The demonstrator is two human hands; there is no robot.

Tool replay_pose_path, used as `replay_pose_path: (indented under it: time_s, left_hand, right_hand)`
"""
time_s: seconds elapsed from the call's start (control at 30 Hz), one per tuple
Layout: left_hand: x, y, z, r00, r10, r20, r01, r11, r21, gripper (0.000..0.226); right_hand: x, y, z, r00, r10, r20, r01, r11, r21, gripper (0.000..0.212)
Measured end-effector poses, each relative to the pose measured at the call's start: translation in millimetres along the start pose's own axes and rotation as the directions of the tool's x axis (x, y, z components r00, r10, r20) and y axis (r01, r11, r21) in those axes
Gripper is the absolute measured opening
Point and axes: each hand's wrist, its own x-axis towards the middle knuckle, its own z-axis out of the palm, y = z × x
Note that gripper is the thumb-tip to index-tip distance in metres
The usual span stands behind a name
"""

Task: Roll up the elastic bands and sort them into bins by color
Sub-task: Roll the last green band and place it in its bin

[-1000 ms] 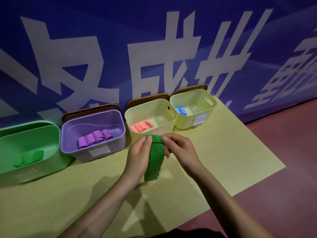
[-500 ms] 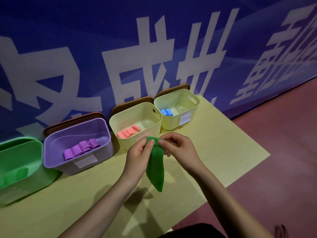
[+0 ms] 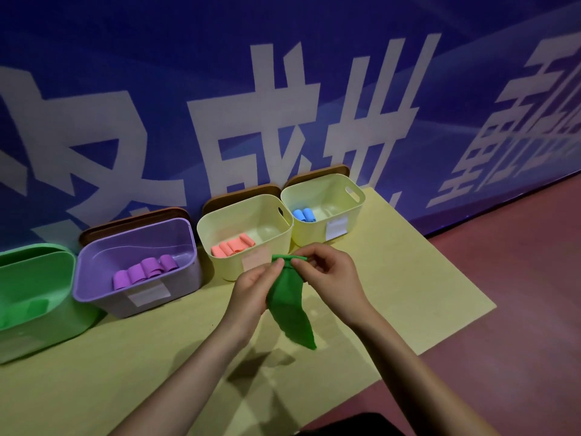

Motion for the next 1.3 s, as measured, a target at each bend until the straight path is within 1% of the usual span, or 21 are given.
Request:
replay_pose_path:
  time_s: [0.07,0.13,0.2,0.27,0.33,0.43,0.5,0.57,0.6,0.7,0.8,0.83,0.9,0.97,1.0,1.03,1.07,1.13,1.17,1.27,1.3]
  left_hand:
    - [1.0,-0.6,-1.8,0.999,-0.040,-0.004,0.040,0.998,-0.045,0.023]
    - [3.2,-2.1,-4.0,0.998,-0.044,-0.034,0.042,0.997,-0.058,0.022]
    - [5.4,-3.2,-6.1,0.997,-0.045,-0.056,0.042,0.998,-0.055,0.023]
    - [7.6,-3.5,-8.3,0.996,-0.048,-0.075,0.043,0.997,-0.069,0.024]
    - [9.2,-1.7,-10.7,0.996,-0.046,-0.071,0.040,0.995,-0.095,0.025]
    - [12.2,1.4,-14.5,0.999,-0.044,-0.022,0.041,0.989,-0.146,0.027]
    - [15.5,1.7,-17.6,1.000,-0.019,-0.015,0.017,0.994,-0.109,0.026]
    - [19.7,0.7,-21.2,0.999,0.020,-0.035,-0.022,0.998,-0.057,0.024]
    - [22.4,0.8,-23.0,0.998,0.048,-0.042,-0.049,0.999,-0.015,0.024]
    - [28.0,0.7,-28.2,0.984,0.175,-0.042,-0.166,0.971,0.174,0.025]
    - [28.3,2.0,-33.1,0.954,0.298,-0.016,-0.274,0.895,0.353,0.021]
    - [28.1,1.9,-35.8,0.945,0.326,-0.015,-0.292,0.867,0.403,0.021]
    - [30.7,0.6,-41.6,0.927,0.374,-0.010,-0.318,0.801,0.508,0.023]
    - [35.5,-1.3,-47.8,0.910,0.415,-0.005,-0.332,0.735,0.591,0.032]
    - [38.1,-2.0,-49.3,0.906,0.423,-0.007,-0.335,0.729,0.597,0.036]
    - [39.6,-1.7,-49.3,0.911,0.412,-0.020,-0.328,0.754,0.568,0.039]
    - [40.4,-0.8,-48.0,0.922,0.384,-0.045,-0.313,0.810,0.495,0.039]
    - [41.8,0.5,-44.5,0.950,0.291,-0.116,-0.247,0.923,0.296,0.030]
    - [43.0,-0.7,-43.4,0.960,0.232,-0.153,-0.200,0.959,0.202,0.025]
    - [45.2,-4.7,-44.3,0.973,0.108,-0.205,-0.107,0.994,0.017,0.022]
    - [44.8,-3.9,-44.5,0.972,0.088,-0.217,-0.094,0.995,-0.016,0.023]
  right_hand:
    - [3.5,2.5,-0.5,0.998,-0.066,0.009,0.067,0.995,-0.075,0.010]
    - [5.3,2.6,0.5,0.985,-0.171,0.033,0.174,0.970,-0.170,0.013]
    - [6.1,2.9,1.7,0.953,-0.289,0.091,0.303,0.921,-0.244,0.017]
    - [8.4,4.8,1.1,0.916,-0.363,0.169,0.398,0.874,-0.278,0.020]
    - [13.6,7.0,-1.6,0.891,-0.389,0.234,0.446,0.845,-0.295,0.020]
    - [21.8,7.0,-3.1,0.870,-0.396,0.295,0.482,0.810,-0.334,0.019]
    - [27.2,6.3,-2.8,0.859,-0.401,0.319,0.497,0.802,-0.331,0.020]
    - [30.6,3.7,-2.0,0.872,-0.364,0.328,0.457,0.846,-0.274,0.021]
    - [31.8,2.1,-0.8,0.889,-0.326,0.320,0.407,0.884,-0.231,0.022]
    - [34.8,0.6,7.5,0.956,-0.157,0.248,0.186,0.978,-0.099,0.021]
    - [39.6,2.4,20.5,0.970,0.013,0.242,-0.014,1.000,0.002,0.019]
    - [41.4,2.9,24.5,0.968,0.037,0.247,-0.044,0.999,0.023,0.015]
    - [44.4,3.8,30.3,0.972,0.040,0.233,-0.045,0.999,0.019,0.013]
    - [46.8,5.2,35.6,0.974,0.028,0.225,-0.023,0.999,-0.026,0.015]
    - [47.4,6.1,37.7,0.975,0.021,0.221,-0.010,0.999,-0.050,0.015]
    - [48.1,6.9,38.9,0.977,0.005,0.212,0.011,0.997,-0.077,0.016]
    - [49.2,7.1,39.8,0.980,-0.020,0.200,0.043,0.993,-0.108,0.020]
    - [52.4,8.1,40.0,0.979,-0.099,0.178,0.130,0.976,-0.174,0.024]
    - [54.5,8.7,40.0,0.975,-0.138,0.176,0.174,0.963,-0.208,0.022]
    - [62.1,13.0,41.4,0.939,-0.235,0.251,0.308,0.898,-0.314,0.003]
    - [64.2,14.4,42.1,0.926,-0.249,0.282,0.338,0.881,-0.331,0.003]
